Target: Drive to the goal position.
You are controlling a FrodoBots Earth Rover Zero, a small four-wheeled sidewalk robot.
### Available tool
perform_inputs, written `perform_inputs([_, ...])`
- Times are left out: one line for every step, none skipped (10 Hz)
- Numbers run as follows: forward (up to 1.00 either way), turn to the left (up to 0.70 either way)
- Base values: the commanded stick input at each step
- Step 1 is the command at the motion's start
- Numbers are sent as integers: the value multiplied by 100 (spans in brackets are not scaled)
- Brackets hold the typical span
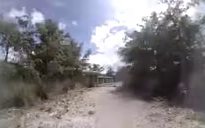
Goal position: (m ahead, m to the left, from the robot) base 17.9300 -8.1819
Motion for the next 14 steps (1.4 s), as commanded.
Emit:
perform_inputs([70, 0])
perform_inputs([70, 0])
perform_inputs([70, 0])
perform_inputs([70, 0])
perform_inputs([70, 0])
perform_inputs([70, 0])
perform_inputs([70, 0])
perform_inputs([70, 0])
perform_inputs([70, 0])
perform_inputs([70, 0])
perform_inputs([70, 0])
perform_inputs([70, 0])
perform_inputs([70, 0])
perform_inputs([70, 0])
